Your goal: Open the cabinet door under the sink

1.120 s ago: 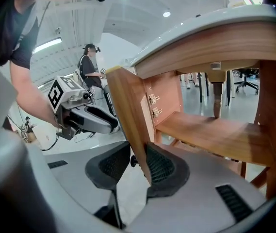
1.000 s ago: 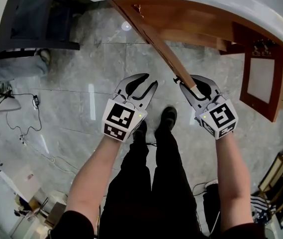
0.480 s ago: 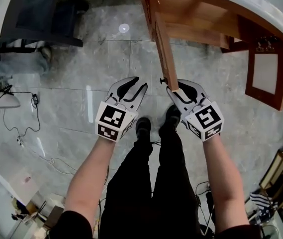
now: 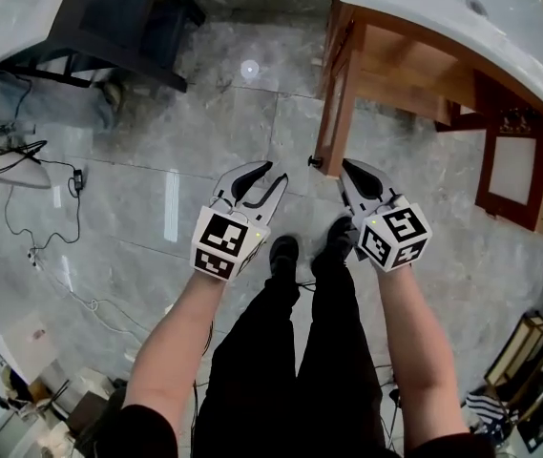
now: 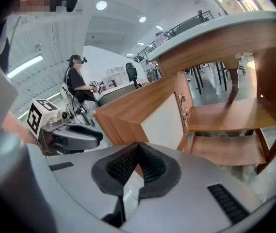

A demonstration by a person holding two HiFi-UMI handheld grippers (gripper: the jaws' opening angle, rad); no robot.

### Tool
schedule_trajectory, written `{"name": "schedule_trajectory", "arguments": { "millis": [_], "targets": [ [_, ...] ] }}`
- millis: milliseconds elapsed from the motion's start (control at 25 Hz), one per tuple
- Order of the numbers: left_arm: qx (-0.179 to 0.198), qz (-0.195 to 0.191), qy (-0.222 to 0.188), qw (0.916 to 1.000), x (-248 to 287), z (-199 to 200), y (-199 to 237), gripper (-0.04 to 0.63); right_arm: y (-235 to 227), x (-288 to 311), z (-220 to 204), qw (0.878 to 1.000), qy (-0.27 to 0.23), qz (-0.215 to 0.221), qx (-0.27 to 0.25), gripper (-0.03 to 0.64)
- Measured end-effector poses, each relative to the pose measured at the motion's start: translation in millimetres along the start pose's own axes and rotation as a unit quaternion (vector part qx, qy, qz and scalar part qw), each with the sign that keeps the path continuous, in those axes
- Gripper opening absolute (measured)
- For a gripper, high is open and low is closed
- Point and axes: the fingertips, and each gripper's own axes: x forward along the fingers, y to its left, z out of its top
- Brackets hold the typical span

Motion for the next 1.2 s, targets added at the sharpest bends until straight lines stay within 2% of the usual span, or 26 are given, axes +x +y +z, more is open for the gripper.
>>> {"name": "schedule_trajectory", "arguments": {
  "millis": [160,360,480,680,920,1120,1200],
  "targets": [
    [0.003,-0.005,-0.006,1.0,-32.3,21.3,-14.4,0.127,14.8,-22.7,17.5,1.0,0.004,-0.019,-0.009,0.012],
    [0.004,-0.008,-0.009,0.9999,-80.4,63.7,-34.7,0.118,29.3,-74.5,38.4,0.997,-0.008,-0.067,0.029,0.012],
    [0.006,-0.01,-0.007,0.9999,-113.5,86.6,-50.4,0.109,50.3,-112.4,46.8,0.996,-0.006,-0.078,0.043,0.012],
    [-0.005,-0.031,-0.022,0.9993,-168.2,118.9,-80.9,0.095,101.3,-170.7,66.8,0.997,0.011,-0.077,0.012,0.014],
    [0.014,-0.041,-0.038,0.9983,-206.0,153.2,-111.8,0.091,96.4,-251.2,127.9,0.991,-0.05,-0.124,0.019,0.014],
    [0.009,-0.037,-0.039,0.9985,-221.1,171.8,-134.9,0.089,103.1,-302.0,154.2,0.99,-0.082,-0.114,0.014,0.014],
    [0.0,-0.022,-0.043,0.9988,-226.2,186.1,-145.6,0.086,108.9,-318.0,162.4,0.992,-0.073,-0.103,-0.012,0.014]
  ]
}}
